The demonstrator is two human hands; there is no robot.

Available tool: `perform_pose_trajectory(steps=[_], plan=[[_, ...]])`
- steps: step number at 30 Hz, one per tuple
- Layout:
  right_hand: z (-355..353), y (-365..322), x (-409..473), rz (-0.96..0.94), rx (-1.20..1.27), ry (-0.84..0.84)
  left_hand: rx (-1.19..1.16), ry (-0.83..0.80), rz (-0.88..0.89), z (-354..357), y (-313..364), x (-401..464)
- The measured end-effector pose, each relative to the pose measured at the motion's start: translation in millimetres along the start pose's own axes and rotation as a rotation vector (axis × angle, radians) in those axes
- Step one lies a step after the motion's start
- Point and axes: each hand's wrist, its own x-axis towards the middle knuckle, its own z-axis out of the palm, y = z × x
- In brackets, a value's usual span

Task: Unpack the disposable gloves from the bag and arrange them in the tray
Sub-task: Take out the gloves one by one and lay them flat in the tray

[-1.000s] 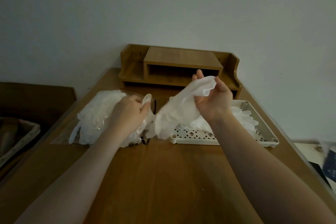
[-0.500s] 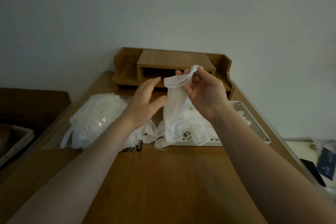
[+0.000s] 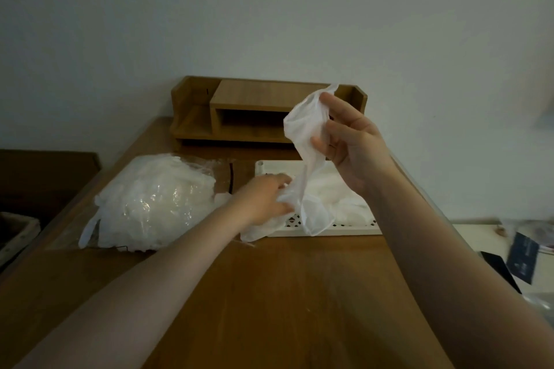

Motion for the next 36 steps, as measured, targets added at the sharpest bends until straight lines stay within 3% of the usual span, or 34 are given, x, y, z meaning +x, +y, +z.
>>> perform_pose_trajectory(steps=[2,4,6,8,10,12,18,24,27,29,31,34,36], plan=[[-0.9,2.3,-3.3,0.000,-0.072,0.010,0.204,-0.014,-0.004,10.2,-3.1,4.1],[-1.6,4.2,-5.3,0.003,-0.136,0.019,0.225,0.058,0.006,11.1,-3.7,6.2],[-2.5,5.3,-5.2,0.004,-0.143,0.008,0.042,0.232,-0.031,0.9,-3.1,2.3],[-2.6,6.5,-4.2,0.007,-0.131,-0.009,-0.042,0.504,-0.027,-19.9,-7.3,-6.7],[-0.1,9.1,-3.4,0.022,-0.120,-0.022,0.066,0.737,0.006,-44.8,-17.5,-19.9],[5.6,13.4,-2.3,0.039,-0.114,-0.052,0.216,0.840,-0.013,-63.7,-29.2,-32.1],[28.3,32.0,3.8,0.025,-0.145,-0.115,0.478,0.576,-0.298,-54.5,-60.6,-38.3],[27.7,29.1,7.6,0.034,-0.064,0.036,0.623,0.256,-0.551,-51.3,-93.0,-27.9],[22.8,26.9,4.3,0.079,-0.226,0.045,0.567,0.315,-0.500,-57.2,-83.6,-27.8],[21.6,27.8,1.5,0.093,-0.251,0.027,0.424,0.530,-0.312,-60.3,-69.2,-28.9],[20.5,27.9,-0.3,0.087,-0.253,-0.010,0.023,0.634,-0.108,-64.4,-40.0,-27.2],[18.1,26.7,-2.0,0.062,-0.377,-0.088,-0.590,0.344,-0.078,-66.3,5.5,-17.4],[14.4,23.7,-4.3,0.067,-0.419,-0.184,-0.692,0.170,-0.079,-63.6,17.6,-6.3]])
